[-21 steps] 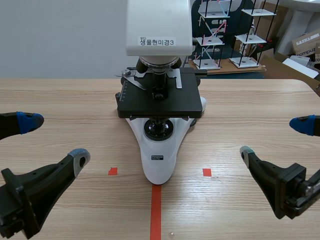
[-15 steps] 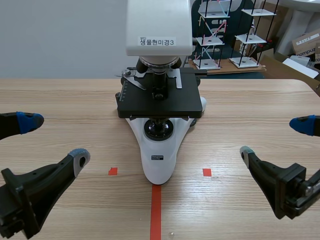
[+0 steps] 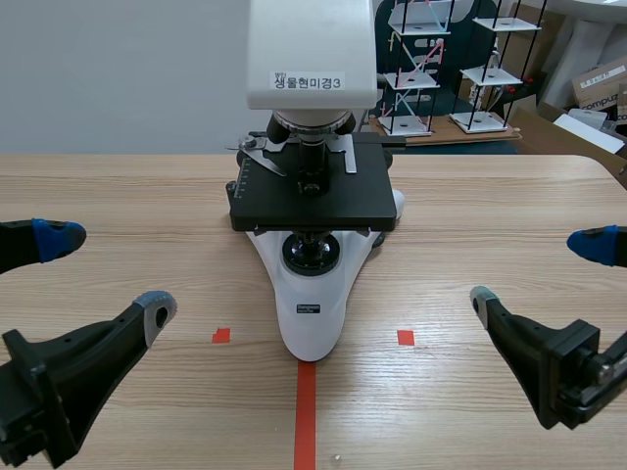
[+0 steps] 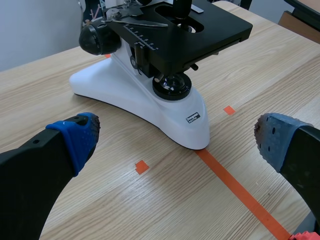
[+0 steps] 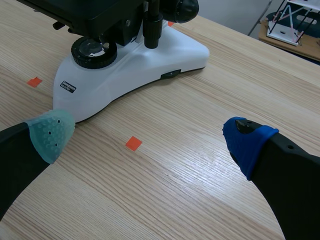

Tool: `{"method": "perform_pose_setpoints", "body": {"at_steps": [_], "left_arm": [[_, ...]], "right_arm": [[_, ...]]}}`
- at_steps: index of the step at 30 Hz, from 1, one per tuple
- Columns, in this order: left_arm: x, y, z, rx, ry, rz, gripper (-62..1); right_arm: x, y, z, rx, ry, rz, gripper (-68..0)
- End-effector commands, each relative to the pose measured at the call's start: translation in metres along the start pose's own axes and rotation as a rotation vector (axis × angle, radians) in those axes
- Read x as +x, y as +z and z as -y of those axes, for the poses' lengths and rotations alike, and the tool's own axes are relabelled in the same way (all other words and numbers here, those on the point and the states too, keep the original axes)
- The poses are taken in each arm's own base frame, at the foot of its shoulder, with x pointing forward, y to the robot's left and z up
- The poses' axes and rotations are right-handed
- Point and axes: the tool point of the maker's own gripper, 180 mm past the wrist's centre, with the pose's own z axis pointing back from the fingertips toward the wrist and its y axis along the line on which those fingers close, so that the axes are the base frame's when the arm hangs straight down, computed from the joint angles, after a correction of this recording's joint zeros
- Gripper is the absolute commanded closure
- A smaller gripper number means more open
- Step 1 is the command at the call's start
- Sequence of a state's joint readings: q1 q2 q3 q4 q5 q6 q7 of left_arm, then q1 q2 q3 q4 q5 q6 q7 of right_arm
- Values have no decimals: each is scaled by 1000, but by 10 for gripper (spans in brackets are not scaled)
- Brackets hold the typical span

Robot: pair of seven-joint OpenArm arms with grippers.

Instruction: Point at the coarse focus knob

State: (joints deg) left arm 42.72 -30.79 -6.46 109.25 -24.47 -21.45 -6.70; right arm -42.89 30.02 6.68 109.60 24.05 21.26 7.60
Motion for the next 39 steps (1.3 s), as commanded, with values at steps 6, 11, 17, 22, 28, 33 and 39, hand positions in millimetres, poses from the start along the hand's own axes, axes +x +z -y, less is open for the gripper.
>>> {"method": "perform_pose_setpoints", "body": {"at_steps": [6, 11, 17, 22, 28, 33, 39], "left_arm": [[9, 0, 2, -3, 1, 30, -623], [9, 0, 2, -3, -2, 29, -623], [9, 0, 2, -3, -2, 29, -623], [9, 0, 2, -3, -2, 29, -623], [9, 0, 2, -3, -2, 30, -623], [9, 0, 2, -3, -2, 30, -623], [8, 0, 2, -3, -2, 29, -623]], "right_arm": [[12, 0, 3, 2, 19, 37, -622], [21, 5, 23, -46, 63, 62, -377], [38, 6, 45, -23, 243, 46, -106], [64, -6, 57, 51, 415, 46, -15], [113, -18, 88, 29, 491, 124, -15], [154, -17, 121, -53, 525, 237, -15], [168, -23, 142, -83, 538, 264, -15]]}}
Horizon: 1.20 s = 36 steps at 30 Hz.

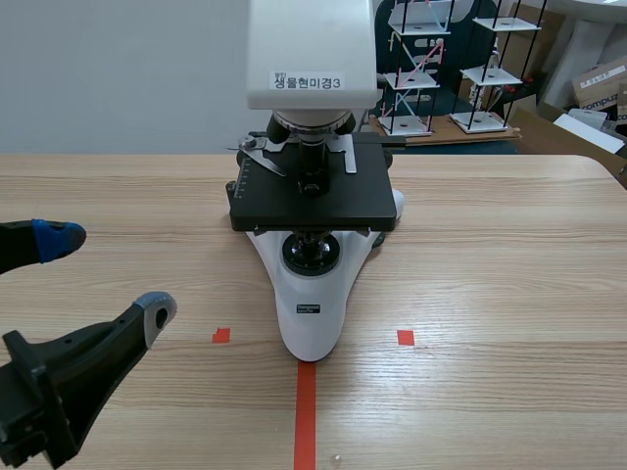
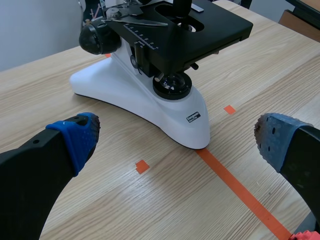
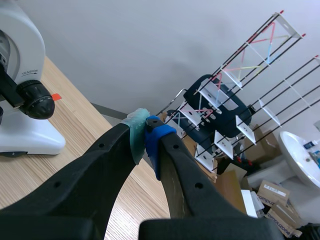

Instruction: Point at the coarse focus knob

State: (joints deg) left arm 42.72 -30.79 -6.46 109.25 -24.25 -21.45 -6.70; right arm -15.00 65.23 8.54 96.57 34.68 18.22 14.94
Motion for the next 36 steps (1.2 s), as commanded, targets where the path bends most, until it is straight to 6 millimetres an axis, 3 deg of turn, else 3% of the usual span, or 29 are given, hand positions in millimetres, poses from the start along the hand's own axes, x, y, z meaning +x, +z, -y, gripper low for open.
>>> {"method": "perform_pose_setpoints", "body": {"at_steps": [1, 10, 17, 28, 36], "left_arm": [[9, 0, 2, -2, 1, 31, -623], [9, 0, 2, -2, 1, 31, -623], [9, 0, 2, -2, 1, 31, -623], [9, 0, 2, -2, 1, 31, -623], [9, 0, 2, -2, 1, 31, -623]], "right_arm": [[5, -5, 5, -4, 7, 15, -15], [-26, -41, 10, 4, 29, -73, -15], [-33, -75, 14, 44, 52, -114, -15], [-27, -127, -14, 163, 82, -120, -15], [-21, -146, -46, 243, 70, -100, -15]]}}
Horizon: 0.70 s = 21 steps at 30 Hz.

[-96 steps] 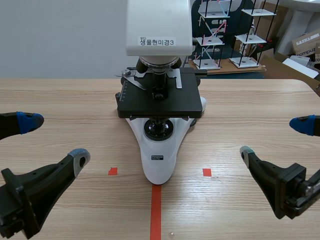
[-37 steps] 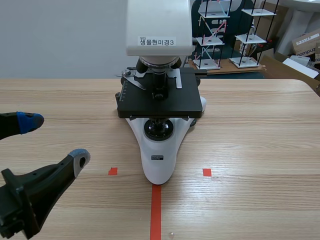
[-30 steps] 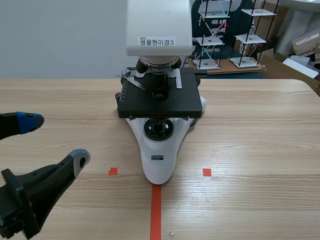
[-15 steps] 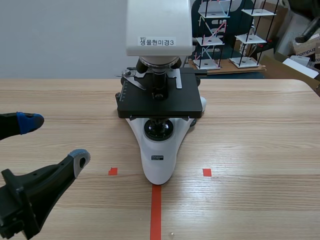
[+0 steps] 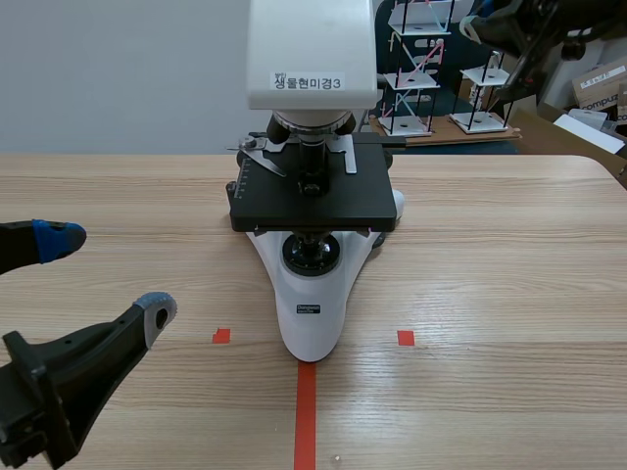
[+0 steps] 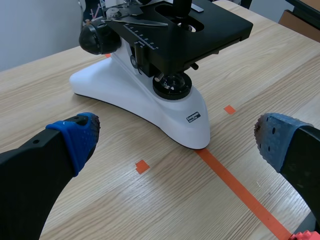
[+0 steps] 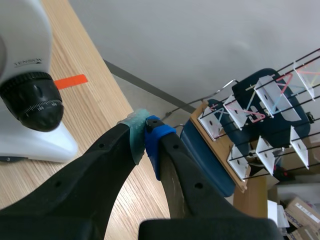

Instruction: Point at the coarse focus knob

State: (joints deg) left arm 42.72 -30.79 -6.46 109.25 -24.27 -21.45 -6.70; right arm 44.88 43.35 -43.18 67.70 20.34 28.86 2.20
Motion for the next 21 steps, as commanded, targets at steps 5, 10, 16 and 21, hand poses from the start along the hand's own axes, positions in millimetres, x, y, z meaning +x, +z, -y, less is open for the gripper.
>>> {"method": "perform_pose_setpoints", "body": {"at_steps": [5, 10, 16, 21], "left_arm": [[9, 0, 2, -3, 1, 31, -623], [9, 0, 2, -3, 1, 31, -623], [9, 0, 2, -3, 1, 31, -623], [9, 0, 2, -3, 1, 31, -623]], "right_arm": [[17, -8, -7, 40, -3, 31, -15], [19, -11, -12, 59, -12, 35, -15], [17, -17, -22, 84, -33, 28, -15], [13, -23, -26, 91, -62, 23, -15]]}}
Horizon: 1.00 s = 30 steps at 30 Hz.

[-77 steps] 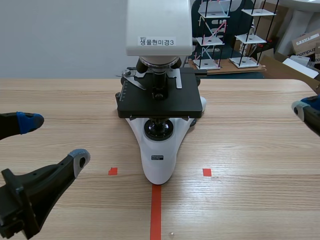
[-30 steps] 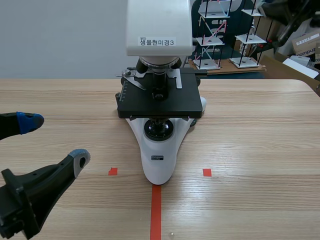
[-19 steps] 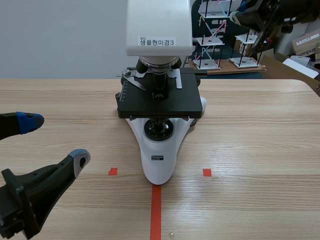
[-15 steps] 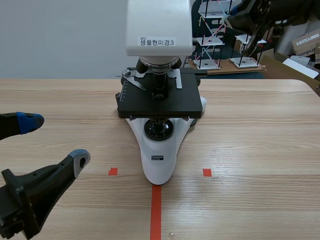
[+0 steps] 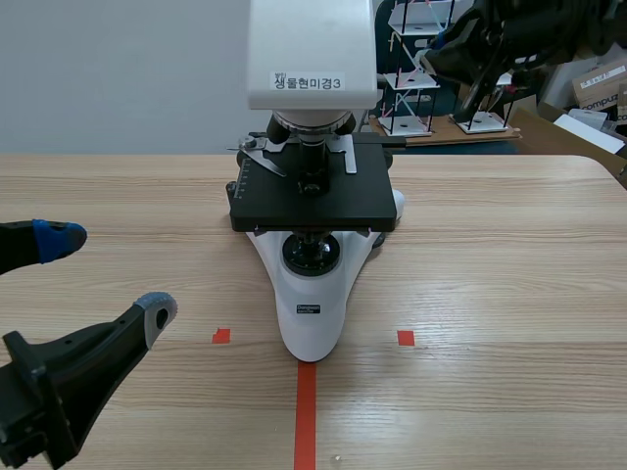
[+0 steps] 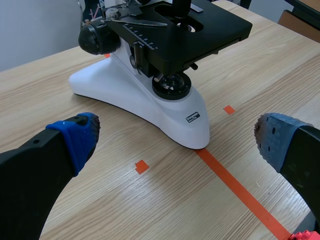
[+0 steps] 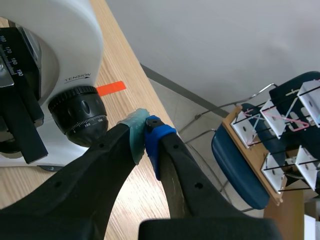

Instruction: Point at the coarse focus knob

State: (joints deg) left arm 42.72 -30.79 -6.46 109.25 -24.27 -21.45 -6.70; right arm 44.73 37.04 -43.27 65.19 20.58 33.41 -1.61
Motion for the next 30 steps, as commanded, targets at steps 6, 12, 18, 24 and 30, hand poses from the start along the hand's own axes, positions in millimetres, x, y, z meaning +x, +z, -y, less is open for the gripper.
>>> {"method": "perform_pose_setpoints", "body": {"at_steps": [6, 12, 18, 24, 30], "left_arm": [[9, 0, 2, -3, 1, 31, -623], [9, 0, 2, -3, 1, 31, -623], [9, 0, 2, -3, 1, 31, -623], [9, 0, 2, -3, 1, 31, -623], [9, 0, 2, -3, 1, 31, -623]], "right_arm": [[10, 1, 9, -22, -6, 32, -15], [12, 1, 9, -20, -18, 41, -15], [12, 1, 4, 6, -16, 42, -15], [12, 1, 0, 28, -17, 44, -14], [12, 1, 0, 28, -17, 45, -15]]}}
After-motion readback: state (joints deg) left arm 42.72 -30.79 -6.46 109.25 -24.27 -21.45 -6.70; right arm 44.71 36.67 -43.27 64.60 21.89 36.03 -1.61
